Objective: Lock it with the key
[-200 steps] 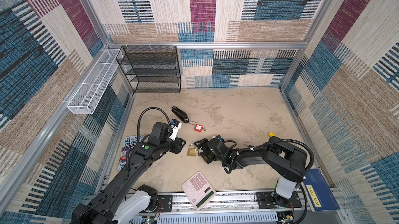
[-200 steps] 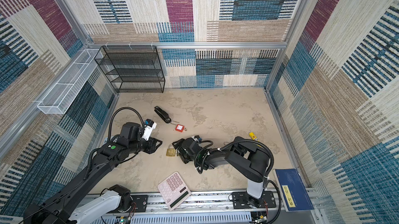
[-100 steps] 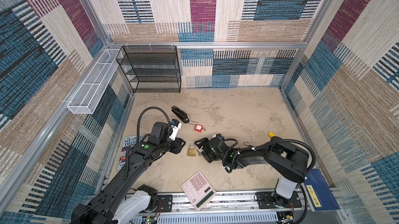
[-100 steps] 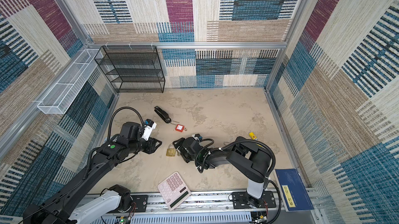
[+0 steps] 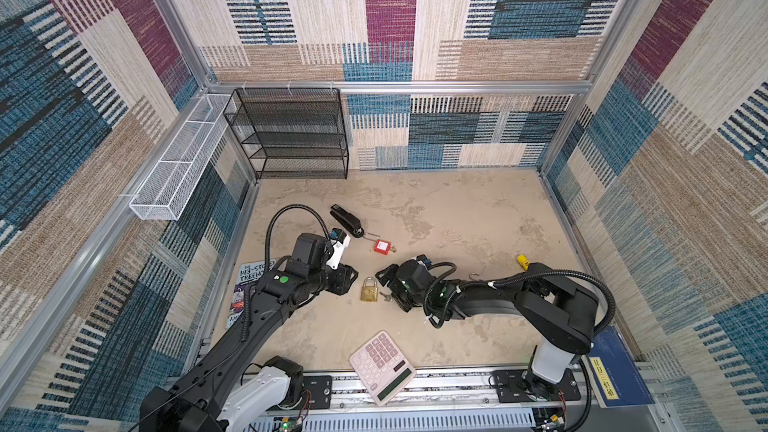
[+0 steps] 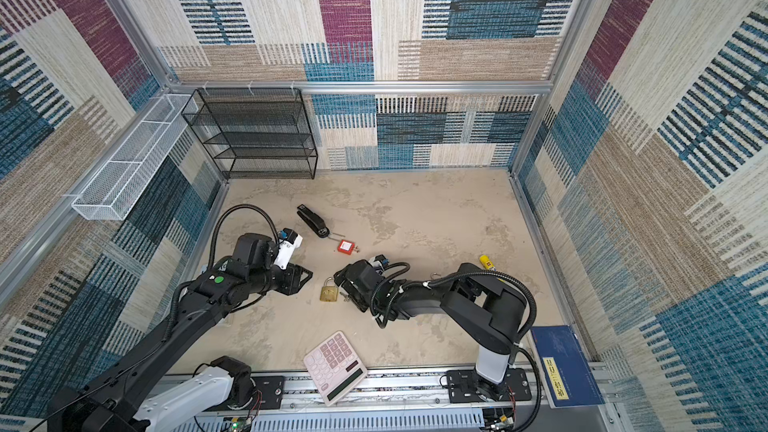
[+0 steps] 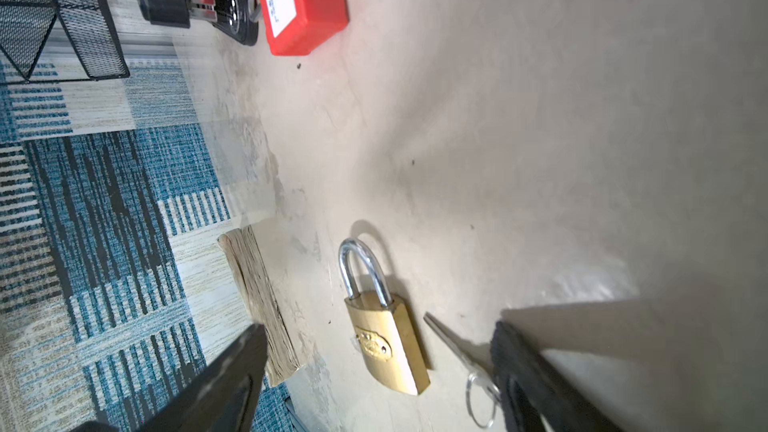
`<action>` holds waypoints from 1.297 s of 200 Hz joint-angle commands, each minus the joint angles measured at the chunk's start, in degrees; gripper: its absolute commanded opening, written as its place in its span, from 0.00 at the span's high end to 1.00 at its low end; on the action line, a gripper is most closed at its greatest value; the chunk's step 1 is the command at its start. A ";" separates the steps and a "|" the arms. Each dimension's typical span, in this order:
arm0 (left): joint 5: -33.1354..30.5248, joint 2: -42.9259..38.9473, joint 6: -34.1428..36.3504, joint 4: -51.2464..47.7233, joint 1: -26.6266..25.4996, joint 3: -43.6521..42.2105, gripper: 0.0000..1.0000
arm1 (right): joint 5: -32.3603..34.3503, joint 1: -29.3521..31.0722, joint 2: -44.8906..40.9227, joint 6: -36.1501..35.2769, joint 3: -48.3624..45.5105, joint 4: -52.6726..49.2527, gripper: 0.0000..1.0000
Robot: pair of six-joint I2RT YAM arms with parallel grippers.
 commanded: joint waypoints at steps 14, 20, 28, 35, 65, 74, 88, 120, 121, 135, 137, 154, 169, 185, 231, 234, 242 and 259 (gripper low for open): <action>2.07 -0.12 -0.28 0.54 0.05 -1.25 0.50 | 1.37 -0.44 -2.06 -1.24 -2.17 -4.40 0.14; 1.99 -0.19 -0.28 0.51 0.05 -1.36 0.50 | 1.22 -0.44 -2.13 -1.45 -1.88 -5.17 0.14; 1.89 -0.09 -0.28 0.36 0.05 -1.32 0.50 | 1.24 -0.44 -2.33 -1.64 -1.14 -7.01 0.14; 1.75 -0.13 -0.34 0.20 0.05 -1.23 0.50 | 1.48 -0.39 -2.60 -1.29 -0.73 -8.93 0.14; 1.71 -0.86 -0.55 -0.13 0.07 -1.37 0.50 | 2.24 -0.35 -4.72 -0.57 -2.15 -10.10 0.13; 1.45 -1.13 -0.48 -0.26 0.10 -1.57 0.50 | 0.84 -0.44 -4.77 -0.58 -2.22 -9.62 0.13; 1.29 -1.33 -0.36 -0.40 0.05 -1.66 0.50 | -1.98 -0.36 -4.45 -0.03 -2.68 -8.16 0.13; 1.29 -1.37 -0.28 -0.57 0.05 -1.43 0.50 | -5.17 0.05 -3.53 -0.51 -3.02 -3.48 0.13; 1.28 -1.34 -0.28 -0.57 0.05 -1.41 0.50 | -5.23 0.07 -3.54 -0.55 -3.00 -3.35 0.13; 1.27 -1.25 -0.20 -0.61 0.05 -1.29 0.50 | -6.19 0.09 -3.19 -0.90 -2.57 -2.35 0.13; 1.21 -1.25 -0.19 -0.56 0.05 -1.27 0.50 | -6.28 0.14 -3.19 -0.82 -2.56 -2.22 0.13; 1.10 -1.05 -0.11 -0.68 0.05 -1.09 0.50 | -7.30 0.16 -2.92 -0.39 -2.83 -0.50 0.13; 1.12 -0.84 -0.17 -0.83 0.07 -0.91 0.50 | -7.38 0.27 -2.84 -0.71 -2.98 0.62 0.13; 1.11 -0.94 -0.11 -0.87 0.06 -0.92 0.50 | -7.96 0.24 -2.12 -0.37 -3.38 2.99 0.13; 1.05 -0.95 0.25 -1.61 0.05 -0.33 0.50 | -9.08 0.26 -0.10 0.41 -2.05 5.48 0.13; 1.02 -0.95 0.31 -1.61 0.06 -0.35 0.50 | -9.00 0.23 -0.15 0.43 -2.04 5.52 0.14; 1.01 -0.91 0.36 -1.57 0.05 -0.33 0.50 | -8.68 0.15 -0.66 0.47 -2.27 5.15 0.13; 1.00 -0.78 0.25 -1.47 0.06 -0.30 0.50 | -8.72 0.18 -1.03 0.45 -2.88 5.73 0.14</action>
